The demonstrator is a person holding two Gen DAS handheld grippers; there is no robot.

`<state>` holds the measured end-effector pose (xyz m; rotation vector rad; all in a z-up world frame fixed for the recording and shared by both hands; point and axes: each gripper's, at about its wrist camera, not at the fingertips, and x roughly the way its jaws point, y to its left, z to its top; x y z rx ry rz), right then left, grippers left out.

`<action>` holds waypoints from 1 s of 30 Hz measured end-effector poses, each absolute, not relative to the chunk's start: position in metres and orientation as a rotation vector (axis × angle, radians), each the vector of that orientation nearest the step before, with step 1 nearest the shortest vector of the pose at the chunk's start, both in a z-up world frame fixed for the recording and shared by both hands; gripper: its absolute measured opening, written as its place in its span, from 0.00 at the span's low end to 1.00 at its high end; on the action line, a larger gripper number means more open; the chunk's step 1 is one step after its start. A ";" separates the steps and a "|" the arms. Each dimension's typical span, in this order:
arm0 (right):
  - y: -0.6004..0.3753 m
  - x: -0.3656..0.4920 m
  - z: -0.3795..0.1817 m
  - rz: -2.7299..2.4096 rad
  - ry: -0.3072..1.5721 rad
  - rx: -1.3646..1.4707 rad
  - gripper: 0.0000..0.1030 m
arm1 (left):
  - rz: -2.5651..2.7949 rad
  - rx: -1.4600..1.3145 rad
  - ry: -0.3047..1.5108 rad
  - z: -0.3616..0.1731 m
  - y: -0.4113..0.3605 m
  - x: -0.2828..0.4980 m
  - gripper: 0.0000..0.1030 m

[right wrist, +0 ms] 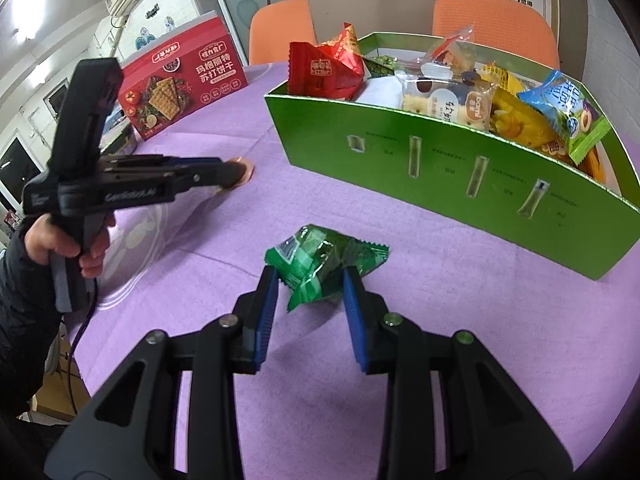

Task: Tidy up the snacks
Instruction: 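Grasp the brown chocolate on pink wrapper with the left tool while the right tool holds the green candy, then carry both items into the green box and open both tools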

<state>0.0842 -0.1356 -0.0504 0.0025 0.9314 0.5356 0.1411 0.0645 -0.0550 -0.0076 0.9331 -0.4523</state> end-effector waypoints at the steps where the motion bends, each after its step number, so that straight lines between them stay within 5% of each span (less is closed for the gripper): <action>1: -0.136 0.083 -0.051 0.538 0.932 -0.002 0.34 | -0.467 -0.005 0.936 -0.055 0.061 0.131 0.28; 8: -0.136 0.080 -0.052 0.535 0.936 -0.019 0.48 | -0.472 0.036 0.919 -0.053 0.043 0.101 0.36; 26: -0.128 0.095 -0.050 0.506 0.922 0.033 0.47 | -0.497 0.044 1.017 -0.049 0.021 0.104 0.38; 30: -0.129 0.095 -0.051 0.514 0.925 0.039 0.46 | -0.483 0.026 1.004 -0.049 0.018 0.101 0.47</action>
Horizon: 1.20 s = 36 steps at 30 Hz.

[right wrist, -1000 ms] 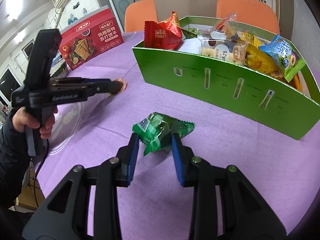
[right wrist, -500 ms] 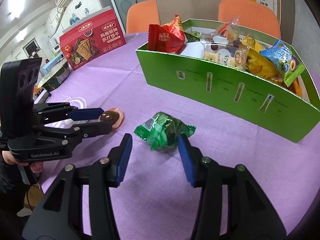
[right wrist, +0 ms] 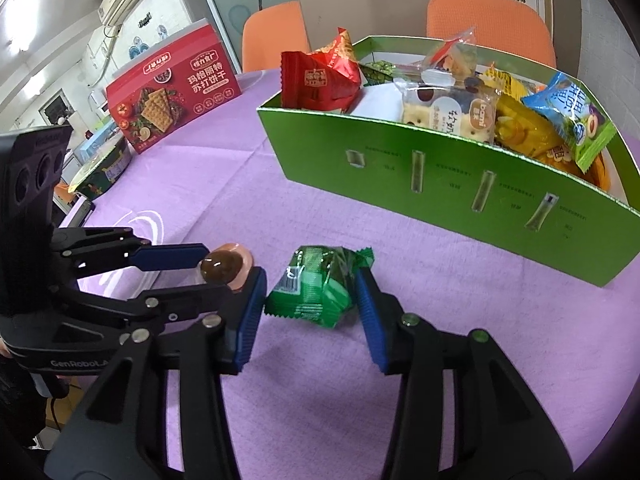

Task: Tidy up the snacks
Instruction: 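Carry both items into the green box and open both tools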

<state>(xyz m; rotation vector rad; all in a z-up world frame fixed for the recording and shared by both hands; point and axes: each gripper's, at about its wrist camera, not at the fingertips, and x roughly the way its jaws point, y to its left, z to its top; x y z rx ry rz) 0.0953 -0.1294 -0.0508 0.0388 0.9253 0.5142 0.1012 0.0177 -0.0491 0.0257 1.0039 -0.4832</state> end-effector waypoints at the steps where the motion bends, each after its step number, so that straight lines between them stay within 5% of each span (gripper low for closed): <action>1: -0.130 0.095 -0.051 0.516 0.925 0.038 0.46 | -0.482 0.033 0.999 -0.049 0.016 0.100 0.47; 5: -0.134 0.096 -0.053 0.515 0.929 0.046 0.43 | -0.497 0.077 0.979 -0.050 0.011 0.098 0.46; 6: -0.136 0.097 -0.053 0.512 0.927 0.051 0.42 | -0.494 0.095 0.968 -0.050 0.010 0.098 0.32; 7: -0.138 0.097 -0.054 0.512 0.922 0.054 0.40 | -0.485 0.123 0.954 -0.051 0.008 0.098 0.29; 15: -0.156 0.088 -0.044 0.521 0.892 0.113 0.35 | -0.522 0.044 0.939 -0.045 0.008 0.096 0.28; 23: -0.185 0.077 0.000 0.494 0.785 0.127 0.35 | -0.589 -0.023 0.798 0.015 -0.003 0.099 0.28; 36: -0.228 0.135 0.049 0.294 0.646 0.076 0.35 | -0.556 -0.105 0.710 0.072 -0.032 0.176 0.28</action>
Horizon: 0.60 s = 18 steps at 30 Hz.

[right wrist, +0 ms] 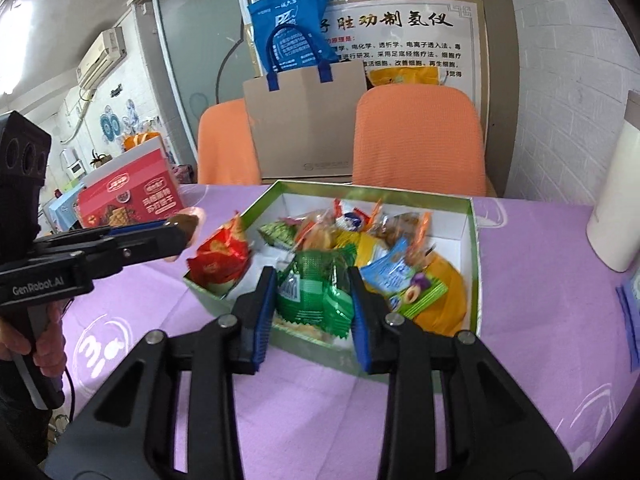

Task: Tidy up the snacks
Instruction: 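Carry both items into the green box and open both tools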

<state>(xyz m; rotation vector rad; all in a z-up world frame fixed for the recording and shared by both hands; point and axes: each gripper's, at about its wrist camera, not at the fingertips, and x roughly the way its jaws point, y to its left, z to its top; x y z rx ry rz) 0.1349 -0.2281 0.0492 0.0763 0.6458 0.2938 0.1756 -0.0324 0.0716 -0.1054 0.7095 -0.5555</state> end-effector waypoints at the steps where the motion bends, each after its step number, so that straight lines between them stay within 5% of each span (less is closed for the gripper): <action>1: -0.233 0.142 0.048 0.280 0.647 0.084 0.35 | -0.547 -0.110 0.716 0.070 -0.035 0.183 0.28; 11: -0.240 0.192 0.019 0.200 0.694 0.052 0.38 | -0.509 -0.119 0.803 0.044 -0.055 0.227 0.30; 13: -0.239 0.194 0.014 0.193 0.698 0.018 0.49 | -0.508 -0.121 0.834 0.040 -0.056 0.229 0.47; 14: -0.238 0.193 0.014 0.187 0.698 0.010 0.67 | -0.489 -0.118 0.844 0.038 -0.055 0.229 0.74; 15: -0.239 0.191 0.014 0.180 0.687 0.008 0.76 | -0.451 -0.113 0.839 0.037 -0.054 0.227 0.88; 16: -0.240 0.187 0.015 0.180 0.669 0.007 0.88 | -0.423 -0.110 0.814 0.037 -0.051 0.225 0.88; 18: -0.242 0.182 0.016 0.181 0.653 -0.003 0.90 | -0.411 -0.107 0.792 0.035 -0.047 0.223 0.88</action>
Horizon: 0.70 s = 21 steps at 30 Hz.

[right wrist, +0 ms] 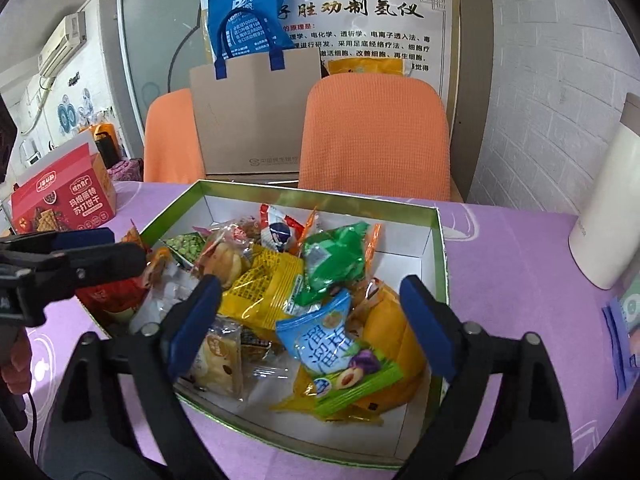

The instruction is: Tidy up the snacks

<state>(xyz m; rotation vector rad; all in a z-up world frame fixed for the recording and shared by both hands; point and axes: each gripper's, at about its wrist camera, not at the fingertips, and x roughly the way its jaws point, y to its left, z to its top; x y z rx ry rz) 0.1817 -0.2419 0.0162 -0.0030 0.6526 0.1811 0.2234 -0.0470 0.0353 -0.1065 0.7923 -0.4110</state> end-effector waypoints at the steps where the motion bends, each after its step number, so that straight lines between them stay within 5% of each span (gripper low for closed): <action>1: -0.243 0.180 0.016 0.177 0.653 -0.006 0.90 | -0.406 -0.112 0.800 0.034 -0.045 0.224 0.88; 13: -0.237 0.121 0.047 0.173 0.634 0.001 0.92 | -0.285 -0.078 0.676 0.066 -0.021 0.168 0.88; 21: -0.230 0.047 0.049 0.147 0.623 -0.004 0.95 | -0.241 -0.045 0.635 0.053 -0.013 0.086 0.97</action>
